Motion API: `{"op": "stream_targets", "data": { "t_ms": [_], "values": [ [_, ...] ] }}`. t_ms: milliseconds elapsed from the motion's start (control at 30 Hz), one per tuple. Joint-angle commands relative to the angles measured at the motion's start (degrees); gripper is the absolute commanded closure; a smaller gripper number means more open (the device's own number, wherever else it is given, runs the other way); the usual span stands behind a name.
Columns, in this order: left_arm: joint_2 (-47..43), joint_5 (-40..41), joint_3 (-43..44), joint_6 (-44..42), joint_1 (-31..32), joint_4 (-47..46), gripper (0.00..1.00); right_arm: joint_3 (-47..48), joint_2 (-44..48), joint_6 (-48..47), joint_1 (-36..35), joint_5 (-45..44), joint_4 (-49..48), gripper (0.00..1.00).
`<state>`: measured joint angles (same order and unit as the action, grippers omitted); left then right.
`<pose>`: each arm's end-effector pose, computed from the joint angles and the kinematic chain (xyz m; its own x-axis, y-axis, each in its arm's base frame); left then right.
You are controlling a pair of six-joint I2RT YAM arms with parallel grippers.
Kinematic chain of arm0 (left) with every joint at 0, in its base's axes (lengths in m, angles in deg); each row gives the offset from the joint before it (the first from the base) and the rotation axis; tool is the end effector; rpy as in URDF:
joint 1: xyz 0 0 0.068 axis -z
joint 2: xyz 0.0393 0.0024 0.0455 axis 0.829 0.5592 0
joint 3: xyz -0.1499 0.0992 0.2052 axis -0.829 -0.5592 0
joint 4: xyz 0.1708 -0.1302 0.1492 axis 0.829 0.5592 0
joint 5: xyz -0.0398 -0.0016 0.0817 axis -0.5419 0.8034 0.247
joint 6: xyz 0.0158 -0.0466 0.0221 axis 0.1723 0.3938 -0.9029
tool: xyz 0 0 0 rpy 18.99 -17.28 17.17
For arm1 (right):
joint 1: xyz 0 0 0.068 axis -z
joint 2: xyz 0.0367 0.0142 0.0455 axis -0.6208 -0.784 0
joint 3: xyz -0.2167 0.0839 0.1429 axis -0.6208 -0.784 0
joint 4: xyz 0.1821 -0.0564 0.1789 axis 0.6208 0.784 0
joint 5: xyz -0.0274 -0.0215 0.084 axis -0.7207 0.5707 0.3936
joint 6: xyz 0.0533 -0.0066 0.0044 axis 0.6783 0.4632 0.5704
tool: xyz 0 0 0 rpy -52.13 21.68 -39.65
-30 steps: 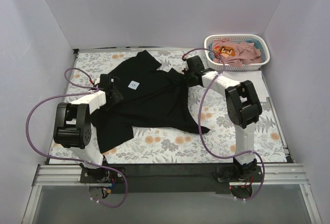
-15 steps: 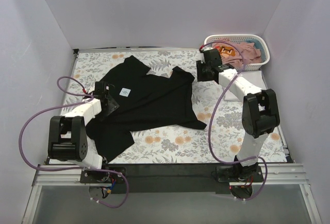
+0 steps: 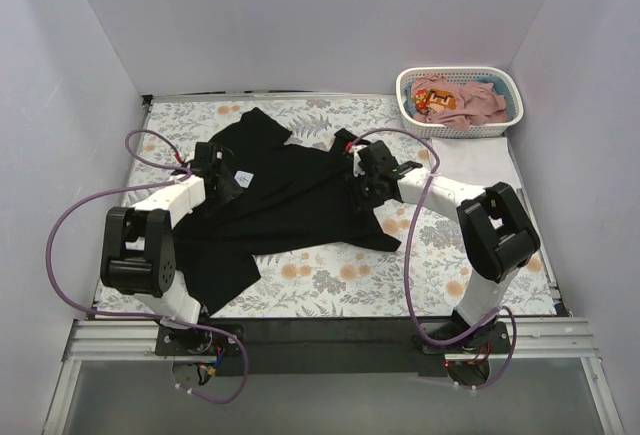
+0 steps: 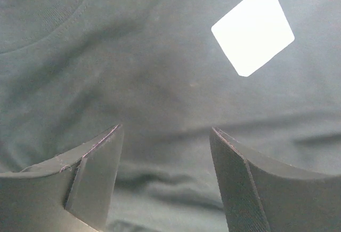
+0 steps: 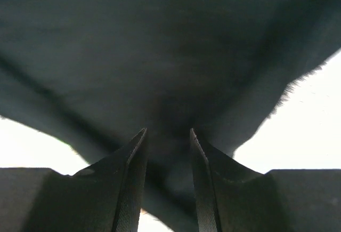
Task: Fold and stack the t-shirts
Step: Flatten the tshirt out
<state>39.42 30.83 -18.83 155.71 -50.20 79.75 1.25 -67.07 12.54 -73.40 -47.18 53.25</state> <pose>0.3056 -0.0251 0.1863 -0.2216 -0.9431 -0.2481 -0.8528 0.3108 -0.4196 0.2999 0.2137 0.1982 -0.7492 -0.3005 -0.5903 -0.4813 0.8592 0.1734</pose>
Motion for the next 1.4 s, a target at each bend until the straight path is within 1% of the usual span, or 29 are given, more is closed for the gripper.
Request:
{"op": "stream_targets", "data": {
  "t_ms": [0,167,233,333,500,567,633,700,767,800,833,867,900,933,967,1000,1033,1067,1100,1133,1167,1233,1267,1367],
  "values": [
    [3.2,0.2,1.7,0.4,-0.1,-0.2,0.35,-2.3,-2.0,0.5,4.3,-2.4,-2.0,0.57],
    [8.3,0.4,4.3,0.9,-0.2,0.0,0.35,-2.8,-3.4,-0.4,13.5,-4.2,-2.1,0.57],
    [10.3,-0.2,6.2,1.0,-0.2,0.1,0.35,-0.4,-4.9,-1.3,16.6,-4.2,-2.2,0.57],
    [15.1,-0.7,9.2,1.6,-0.2,1.0,0.35,4.7,-8.6,-2.6,18.8,-4.2,-1.9,0.57],
    [24.8,-2.3,18.3,2.2,-0.4,3.0,0.35,12.2,-15.6,-3.6,20.7,-7.5,-1.6,0.57],
    [27.3,-2.8,23.4,2.2,-0.4,4.5,0.35,15.8,-16.7,-4.2,21.1,-8.0,-1.1,0.57],
    [29.5,-2.9,26.5,1.8,-0.4,5.4,0.35,17.9,-16.8,-4.6,21.1,-6.8,0.2,0.57],
    [29.5,-3.0,30.3,1.3,-0.4,5.6,0.34,19.6,-14.7,-5.1,20.8,-6.5,1.7,0.56],
    [27.1,-2.9,31.5,0.8,-0.4,5.5,0.33,18.9,-12.5,-5.9,20.3,-6.8,2.3,0.55],
    [25.8,-2.8,31.8,0.4,-0.4,5.5,0.32,18.2,-9.9,-5.9,19.7,-6.9,2.8,0.55],
    [21.9,-1.6,30.9,-0.2,-0.2,5.5,0.3,17.3,-8.4,-5.9,19.3,-7.0,3.9,0.54],
    [17.7,-0.1,28.9,-1.1,0.5,5.6,0.29,13.0,-3.2,-5.1,17.6,-6.9,4.4,0.54],
    [15.0,1.2,27.4,-1.3,0.9,5.7,0.29,13.0,-3.2,-5.1,17.6,-6.8,4.6,0.54],
    [12.5,2.3,25.8,-1.4,1.2,5.8,0.29,9.0,0.5,-4.1,16.1,-6.6,4.5,0.53],
    [10.1,4.5,21.5,-1.6,1.7,6.3,0.29,7.1,2.2,-3.6,15.3,-6.8,4.6,0.53],
    [7.2,5.3,19.3,-0.9,2.4,6.8,0.29,5.3,3.8,-3.3,14.5,-7.2,4.5,0.53],
    [2.3,5.7,16.5,-0.4,2.6,7.5,0.29,3.1,5.3,-2.6,13.5,-7.6,4.6,0.53],
    [-0.7,5.7,13.9,0.2,2.7,8.3,0.29,1.5,8.0,-2.2,11.7,-7.9,4.5,0.53],
    [-3.1,5.7,7.9,0.9,2.8,8.4,0.29,-1.6,9.0,-1.4,10.9,-7.1,4.4,0.53],
    [-5.4,5.8,5.0,2.1,2.7,8.5,0.3,-2.9,10.0,-1.2,10.1,-6.8,4.4,0.53],
    [-10.1,5.8,2.5,2.5,2.8,8.5,0.3,-4.2,11.3,-1.0,8.8,-6.8,4.2,0.53],
    [-13.5,6.4,-4.4,3.7,2.7,8.2,0.3,-7.8,12.2,-0.9,8.0,-6.5,3.0,0.53],
    [-15.4,6.2,-6.3,4.2,2.7,8.2,0.3,-9.3,12.8,-0.6,8.0,-6.5,2.4,0.53],
    [-16.6,5.3,-10.8,6.5,2.7,9.0,0.31,-13.3,13.0,-0.4,8.0,-7.1,-0.3,0.52]
  ]
}}
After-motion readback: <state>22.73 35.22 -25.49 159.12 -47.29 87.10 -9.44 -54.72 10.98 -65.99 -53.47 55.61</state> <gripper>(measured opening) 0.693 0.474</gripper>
